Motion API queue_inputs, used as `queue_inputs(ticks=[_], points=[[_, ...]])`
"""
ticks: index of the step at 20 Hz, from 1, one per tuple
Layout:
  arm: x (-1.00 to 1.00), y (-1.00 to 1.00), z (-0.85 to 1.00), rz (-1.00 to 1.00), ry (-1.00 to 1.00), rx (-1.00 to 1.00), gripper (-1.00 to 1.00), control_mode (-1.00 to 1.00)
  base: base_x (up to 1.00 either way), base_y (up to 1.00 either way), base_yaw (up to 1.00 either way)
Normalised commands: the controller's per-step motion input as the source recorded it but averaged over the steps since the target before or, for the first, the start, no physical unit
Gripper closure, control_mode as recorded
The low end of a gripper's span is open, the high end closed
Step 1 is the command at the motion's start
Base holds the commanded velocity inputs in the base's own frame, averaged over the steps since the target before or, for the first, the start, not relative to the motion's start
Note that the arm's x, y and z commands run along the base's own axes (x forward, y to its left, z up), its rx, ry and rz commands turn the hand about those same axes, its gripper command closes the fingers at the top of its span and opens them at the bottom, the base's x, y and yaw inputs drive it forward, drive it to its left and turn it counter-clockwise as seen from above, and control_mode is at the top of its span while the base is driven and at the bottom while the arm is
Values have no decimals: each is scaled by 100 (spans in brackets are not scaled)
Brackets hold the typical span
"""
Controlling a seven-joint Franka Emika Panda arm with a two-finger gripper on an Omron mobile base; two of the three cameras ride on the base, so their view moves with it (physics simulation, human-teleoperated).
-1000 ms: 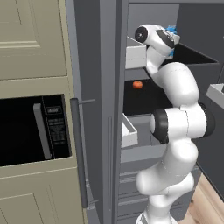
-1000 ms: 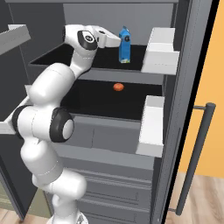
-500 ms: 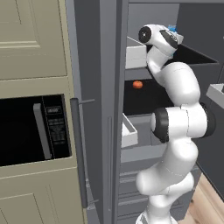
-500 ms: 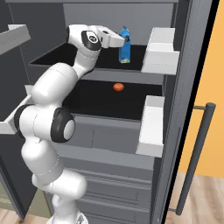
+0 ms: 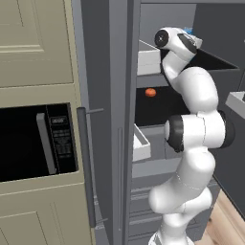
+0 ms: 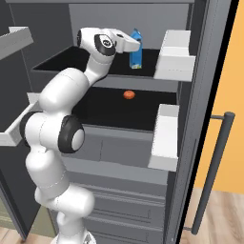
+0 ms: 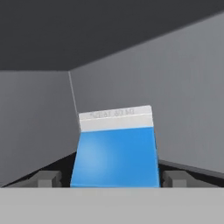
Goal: Take out the milk from the fridge and place it on the tray on the counter. Then take the sugar cube near the tray and place it in the tray.
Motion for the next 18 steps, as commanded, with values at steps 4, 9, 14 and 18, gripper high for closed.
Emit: queue_inputs(ticks=[4,9,14,18], points=[[4,0,0,0,0,0,100,-100,0,0,0],[-23,-5,0,0,-2,0,100,-100,0,0,0],[-59,-18,0,0,-5,3,100,-100,0,0,0],[-81,-18,0,0,-9,4,100,-100,0,0,0]])
